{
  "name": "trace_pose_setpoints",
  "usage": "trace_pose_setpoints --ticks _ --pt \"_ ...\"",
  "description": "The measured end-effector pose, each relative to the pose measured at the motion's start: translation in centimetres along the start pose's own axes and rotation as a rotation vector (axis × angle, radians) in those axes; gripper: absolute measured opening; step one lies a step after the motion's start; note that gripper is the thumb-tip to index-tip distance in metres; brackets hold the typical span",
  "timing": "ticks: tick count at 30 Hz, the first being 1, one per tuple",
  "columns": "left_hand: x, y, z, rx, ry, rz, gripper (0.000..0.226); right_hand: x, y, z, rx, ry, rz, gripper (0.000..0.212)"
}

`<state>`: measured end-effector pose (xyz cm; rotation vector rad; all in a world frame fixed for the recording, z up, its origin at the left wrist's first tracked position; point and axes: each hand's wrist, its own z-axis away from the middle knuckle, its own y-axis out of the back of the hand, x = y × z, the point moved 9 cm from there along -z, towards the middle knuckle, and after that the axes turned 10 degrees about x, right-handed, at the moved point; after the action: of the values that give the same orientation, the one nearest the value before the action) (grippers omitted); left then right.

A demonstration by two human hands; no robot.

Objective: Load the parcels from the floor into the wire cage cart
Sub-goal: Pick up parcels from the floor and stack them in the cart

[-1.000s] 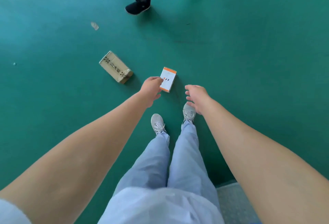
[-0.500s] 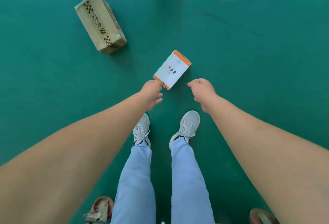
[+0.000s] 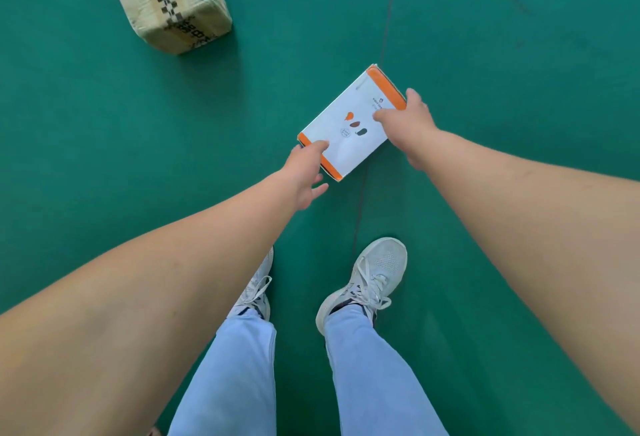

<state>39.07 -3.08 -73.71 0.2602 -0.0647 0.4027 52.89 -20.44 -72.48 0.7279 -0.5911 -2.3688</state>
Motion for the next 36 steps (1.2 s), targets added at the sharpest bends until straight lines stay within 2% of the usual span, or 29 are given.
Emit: trace_pose_setpoints --ticks 2,4,6,9,11,16,22,25,28,32,36 --pt "0.0 0.0 0.1 -0.032 0.015 0.014 0.036 0.7 -0.3 0.5 0.007 -0.036 -0.02 0.079" --pt "0.0 0.4 1.4 -0.055 0.029 0.016 0.037 1.5 0.4 2.3 0.04 -0.082 -0.06 0.066" --pt "-0.3 1.3 3.6 -0.063 0.045 0.027 0.055 2.7 1.7 5.4 0.076 -0.173 -0.164 0.063" --pt "-0.4 3.1 8.1 -0.05 0.049 0.04 0.082 4.2 4.2 11.3 0.113 -0.332 -0.358 0.077" --pt "-0.2 4.1 12.3 -0.039 0.035 0.01 0.078 4.7 6.3 16.0 0.119 -0.429 -0.481 0.081" --pt "-0.1 7.1 24.9 -0.035 -0.026 -0.132 0.049 4.9 12.0 29.3 0.094 -0.573 -0.619 0.081" --pt "-1.1 11.0 41.0 -0.106 -0.123 -0.386 0.043 4.6 20.1 46.4 0.163 -0.644 -0.81 0.067" --pt "-1.4 12.2 48.8 -0.136 -0.271 -0.591 0.047 5.4 23.5 54.0 0.192 -0.615 -0.866 0.061" --pt "-1.7 12.5 55.5 -0.202 -0.554 -0.897 0.062 6.8 26.3 61.0 0.253 -0.579 -0.903 0.06" --pt "-5.5 11.0 63.1 -0.404 -0.94 -1.385 0.083 9.5 28.6 69.8 0.354 -0.576 -0.986 0.056" --pt "-11.5 10.0 69.0 -0.584 -1.173 -1.73 0.103 13.7 29.1 78.5 0.438 -0.628 -1.071 0.058"
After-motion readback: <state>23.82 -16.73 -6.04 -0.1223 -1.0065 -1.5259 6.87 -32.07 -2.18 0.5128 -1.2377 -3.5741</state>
